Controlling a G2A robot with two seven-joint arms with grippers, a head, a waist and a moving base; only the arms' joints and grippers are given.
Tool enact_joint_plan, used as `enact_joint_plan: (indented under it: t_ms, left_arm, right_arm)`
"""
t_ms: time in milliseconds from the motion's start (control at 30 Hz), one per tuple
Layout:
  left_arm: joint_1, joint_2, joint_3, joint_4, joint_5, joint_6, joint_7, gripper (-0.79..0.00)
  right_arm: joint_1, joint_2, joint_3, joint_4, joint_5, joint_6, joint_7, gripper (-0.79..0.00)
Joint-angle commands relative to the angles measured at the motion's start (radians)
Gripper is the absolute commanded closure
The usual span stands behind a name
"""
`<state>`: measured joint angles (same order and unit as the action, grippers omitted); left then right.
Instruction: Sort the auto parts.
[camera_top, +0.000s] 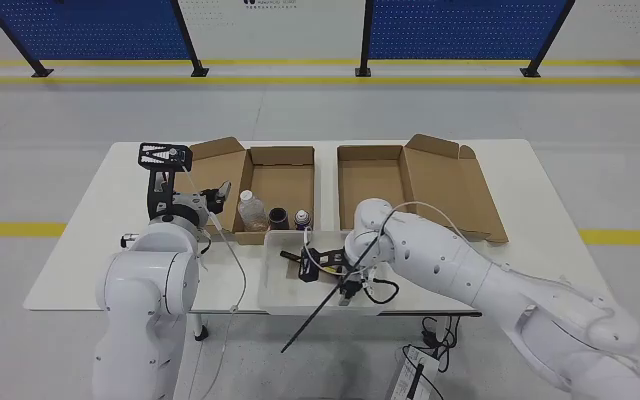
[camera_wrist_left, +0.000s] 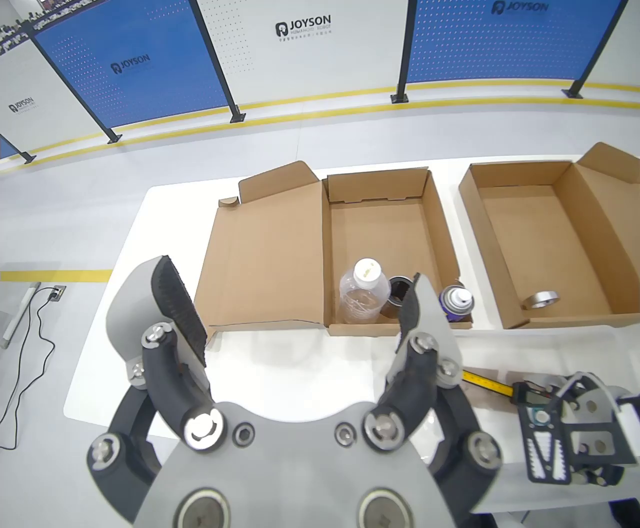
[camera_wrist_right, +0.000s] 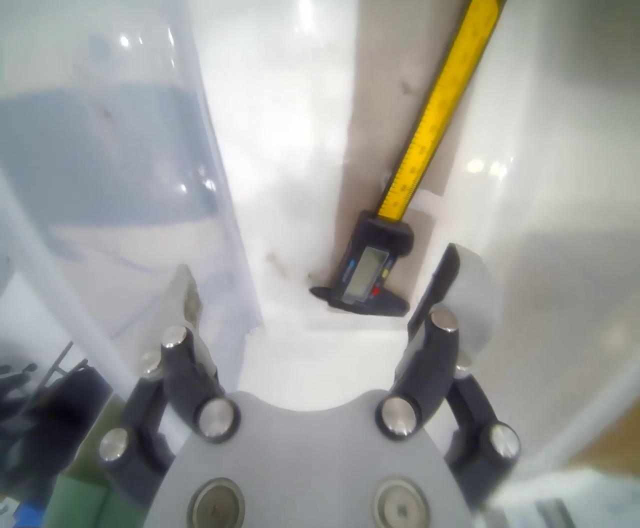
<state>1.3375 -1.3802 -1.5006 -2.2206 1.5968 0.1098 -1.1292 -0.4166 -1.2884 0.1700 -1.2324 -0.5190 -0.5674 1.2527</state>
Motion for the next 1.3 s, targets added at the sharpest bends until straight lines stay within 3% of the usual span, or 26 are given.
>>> enact_joint_plan:
  t_ms: [0,233,700,1133,1267]
  left_arm:
    - [0.0,0.0,0.0,0.0,0.0,0.0,0.0,-0.785]
    - [0.0,0.0,0.0,0.0,0.0,0.0,0.0,-0.785]
    - [0.0,0.0,0.0,0.0,0.0,0.0,0.0,-0.785]
    - [0.0,0.0,0.0,0.0,0.0,0.0,0.0,-0.785]
    - [0.0,0.0,0.0,0.0,0.0,0.0,0.0,-0.785]
  right_arm:
    - [0.002,0.006,0.0,-0.021,-0.014,0.01,0.01,-0.785]
    - [-0.016,0.008,0.0,-0.039,-0.072,0.044,0.012,-0.785]
    - [-0.044,-0.039,0.015,0.066,-0.098,0.017,-0.074,-0.785]
    - [-0.049,-0.069,0.032,0.138,-0.095,-0.019,-0.083,-0.643]
    - [-0.049,-0.078,0.037,0.154,-0.097,-0.023,-0.08,-0.505]
